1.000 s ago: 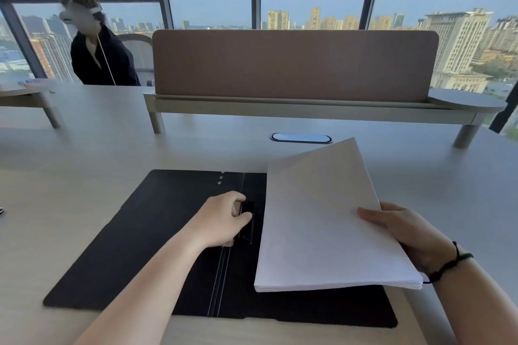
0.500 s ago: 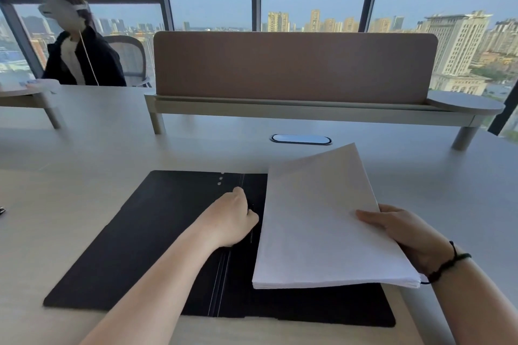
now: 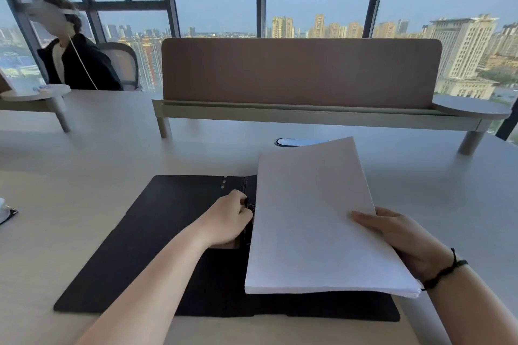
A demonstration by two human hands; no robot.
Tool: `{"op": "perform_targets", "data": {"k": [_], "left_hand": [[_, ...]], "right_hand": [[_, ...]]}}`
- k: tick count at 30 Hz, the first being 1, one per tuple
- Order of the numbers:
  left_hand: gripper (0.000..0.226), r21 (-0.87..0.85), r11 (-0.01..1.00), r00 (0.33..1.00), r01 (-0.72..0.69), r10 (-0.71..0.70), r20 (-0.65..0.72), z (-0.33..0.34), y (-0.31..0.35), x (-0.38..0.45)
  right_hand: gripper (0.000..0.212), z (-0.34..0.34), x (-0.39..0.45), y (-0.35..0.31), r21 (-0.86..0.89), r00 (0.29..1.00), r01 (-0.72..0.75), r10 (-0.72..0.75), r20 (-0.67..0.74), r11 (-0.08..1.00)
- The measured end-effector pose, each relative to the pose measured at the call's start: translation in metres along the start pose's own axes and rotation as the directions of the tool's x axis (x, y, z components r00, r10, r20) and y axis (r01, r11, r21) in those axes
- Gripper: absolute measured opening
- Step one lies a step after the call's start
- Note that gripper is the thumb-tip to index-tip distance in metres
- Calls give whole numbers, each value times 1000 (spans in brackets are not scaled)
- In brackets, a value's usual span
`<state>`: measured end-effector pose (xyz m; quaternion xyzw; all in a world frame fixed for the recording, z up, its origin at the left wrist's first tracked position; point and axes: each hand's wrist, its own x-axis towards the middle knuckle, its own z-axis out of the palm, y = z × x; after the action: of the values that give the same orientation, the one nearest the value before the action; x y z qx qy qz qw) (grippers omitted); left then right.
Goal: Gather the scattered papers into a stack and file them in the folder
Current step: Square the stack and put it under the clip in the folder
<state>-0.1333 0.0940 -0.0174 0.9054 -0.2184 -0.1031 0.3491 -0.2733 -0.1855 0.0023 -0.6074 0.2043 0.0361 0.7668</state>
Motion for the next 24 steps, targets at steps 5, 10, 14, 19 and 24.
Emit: {"op": "perform_targets", "data": {"k": [5, 10, 14, 19, 24], "left_hand": [[43, -39, 999, 1000, 3, -2, 28, -2, -3, -1], [38, -52, 999, 1000, 0, 2, 28, -1, -2, -2], [31, -48, 999, 1000, 12, -11, 24, 1, -2, 1], [34, 79, 997, 1000, 18, -19, 21, 4, 3, 3], [36, 219, 976, 998, 10, 2, -57, 12, 9, 1]], "right_hand": [[25, 2, 8, 3, -87, 1000, 14, -15, -13, 996], [23, 2, 16, 3, -174, 1000, 19, -22, -14, 985], [22, 7, 24, 1, -279, 999, 26, -35, -29, 960], [19, 14, 29, 4, -394, 995, 58, -86, -55, 917], [19, 7, 25, 6, -421, 996, 68, -86, -24, 905]]}}
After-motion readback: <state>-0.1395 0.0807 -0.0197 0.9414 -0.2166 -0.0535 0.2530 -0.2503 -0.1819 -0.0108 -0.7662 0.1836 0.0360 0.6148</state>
